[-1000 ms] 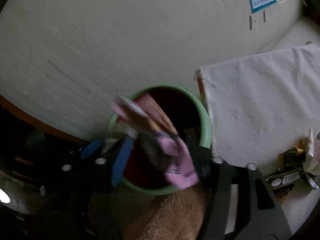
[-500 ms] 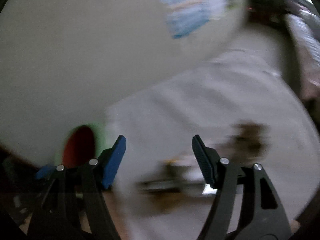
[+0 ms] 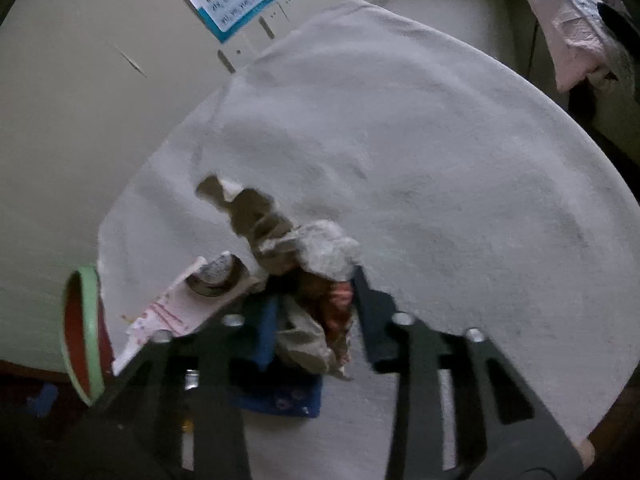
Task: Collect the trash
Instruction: 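Move both tools back to the trash on the towel, then grasp the crumpled brown paper with the right tool while the left tool grasps the black barcode box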
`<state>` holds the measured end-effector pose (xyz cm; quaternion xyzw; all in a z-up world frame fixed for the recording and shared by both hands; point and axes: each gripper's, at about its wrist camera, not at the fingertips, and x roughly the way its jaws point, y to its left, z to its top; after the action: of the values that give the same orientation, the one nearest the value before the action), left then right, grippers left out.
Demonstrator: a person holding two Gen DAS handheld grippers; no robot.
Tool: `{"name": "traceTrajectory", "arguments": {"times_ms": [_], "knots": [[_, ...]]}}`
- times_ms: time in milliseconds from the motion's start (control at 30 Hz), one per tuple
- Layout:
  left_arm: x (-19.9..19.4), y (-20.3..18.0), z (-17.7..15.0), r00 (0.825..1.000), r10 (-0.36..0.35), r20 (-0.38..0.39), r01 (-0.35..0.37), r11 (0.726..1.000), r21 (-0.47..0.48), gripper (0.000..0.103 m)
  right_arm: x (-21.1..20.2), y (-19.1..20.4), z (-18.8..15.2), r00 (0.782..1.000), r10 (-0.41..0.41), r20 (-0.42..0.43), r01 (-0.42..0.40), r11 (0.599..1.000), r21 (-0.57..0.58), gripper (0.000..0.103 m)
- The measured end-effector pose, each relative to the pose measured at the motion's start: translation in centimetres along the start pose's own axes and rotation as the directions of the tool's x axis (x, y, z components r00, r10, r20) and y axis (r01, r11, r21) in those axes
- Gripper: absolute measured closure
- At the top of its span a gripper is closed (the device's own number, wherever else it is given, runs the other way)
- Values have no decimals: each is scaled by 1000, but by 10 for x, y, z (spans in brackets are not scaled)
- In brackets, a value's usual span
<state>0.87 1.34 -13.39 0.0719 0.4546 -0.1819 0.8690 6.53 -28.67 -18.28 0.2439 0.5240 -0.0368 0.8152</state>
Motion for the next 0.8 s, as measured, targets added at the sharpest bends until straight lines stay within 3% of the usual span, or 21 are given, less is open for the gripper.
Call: {"name": "traceTrajectory", "arguments": {"times_ms": [167,300,400,467,600,800], "knots": [[23,-20,14,999,-41,-18,43,990,133,25,-44,-1,-8,994,64,94,-62,998,-23,74],[52,-31,32,992,-88,-86,106,969,222,26,-77,-9,-33,982,131,135,-133,991,3,74],[79,-39,44,986,-75,-146,115,950,290,41,-89,-19,-60,977,152,150,-158,987,30,74],[90,-40,48,979,-90,-184,141,948,285,47,-88,-25,-74,976,158,153,-168,984,55,74],[113,-44,49,955,-122,-269,195,946,260,50,-80,-37,-86,977,174,123,-187,977,100,74],[123,-43,49,943,-140,-301,199,964,175,67,-86,-41,-84,975,159,156,-176,979,106,74]]}}
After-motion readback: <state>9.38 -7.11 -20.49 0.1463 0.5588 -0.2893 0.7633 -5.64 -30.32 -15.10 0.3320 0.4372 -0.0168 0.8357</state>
